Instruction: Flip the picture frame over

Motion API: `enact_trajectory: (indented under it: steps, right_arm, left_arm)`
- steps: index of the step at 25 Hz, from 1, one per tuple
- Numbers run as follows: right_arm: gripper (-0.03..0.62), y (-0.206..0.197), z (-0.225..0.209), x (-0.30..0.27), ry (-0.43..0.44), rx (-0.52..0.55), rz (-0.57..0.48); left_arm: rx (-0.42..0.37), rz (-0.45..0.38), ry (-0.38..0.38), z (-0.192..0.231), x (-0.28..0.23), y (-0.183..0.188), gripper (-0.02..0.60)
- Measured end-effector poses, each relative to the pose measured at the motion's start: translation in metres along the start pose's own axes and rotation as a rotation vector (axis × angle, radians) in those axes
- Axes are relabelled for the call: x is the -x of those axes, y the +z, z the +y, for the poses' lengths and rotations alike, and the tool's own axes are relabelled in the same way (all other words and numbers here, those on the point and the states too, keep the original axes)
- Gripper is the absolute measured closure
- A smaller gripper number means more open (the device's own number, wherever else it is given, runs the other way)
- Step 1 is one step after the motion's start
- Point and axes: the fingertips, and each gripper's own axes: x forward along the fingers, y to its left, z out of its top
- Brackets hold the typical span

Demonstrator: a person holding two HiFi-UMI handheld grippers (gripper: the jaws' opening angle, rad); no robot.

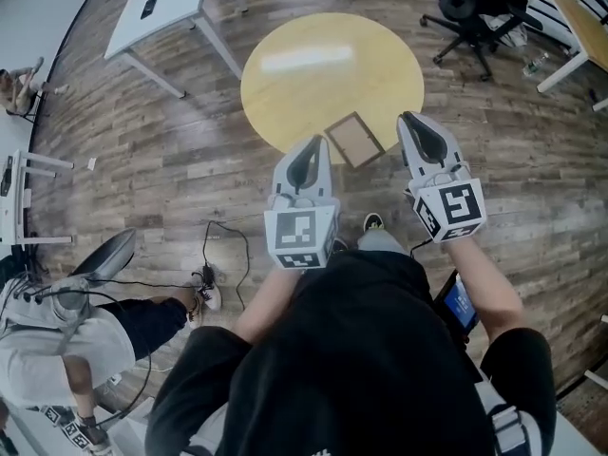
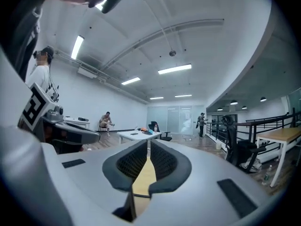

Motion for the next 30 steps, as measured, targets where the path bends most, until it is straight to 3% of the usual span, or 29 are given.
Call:
enact_trajectory:
  steps: [6, 18, 24, 30]
  right_arm:
    - [0.574, 0.018, 0.028, 0.011, 0.089, 0.019, -0.04]
    - [0.574, 0.031, 0.048, 0.006, 0.122, 0.107, -0.029]
    - [0.574, 0.033, 0.018, 0.0, 0.147, 0.098, -0.035]
    - [0.574, 0.033, -0.023, 0.011, 0.112, 0.073, -0.01]
  left_arm:
    - [-0.003, -0.038, 0.005, 0.004, 0.015, 0.017, 0.558]
    - [0.0, -0.018, -0.001, 0.005, 0.016, 0.005, 0.558]
    - [-0.019, -0.034, 0.004, -0.012, -0.005, 0.016, 0.558]
    - [-0.028, -0.028, -0.026, -0.043, -0.028, 0.027, 0.558]
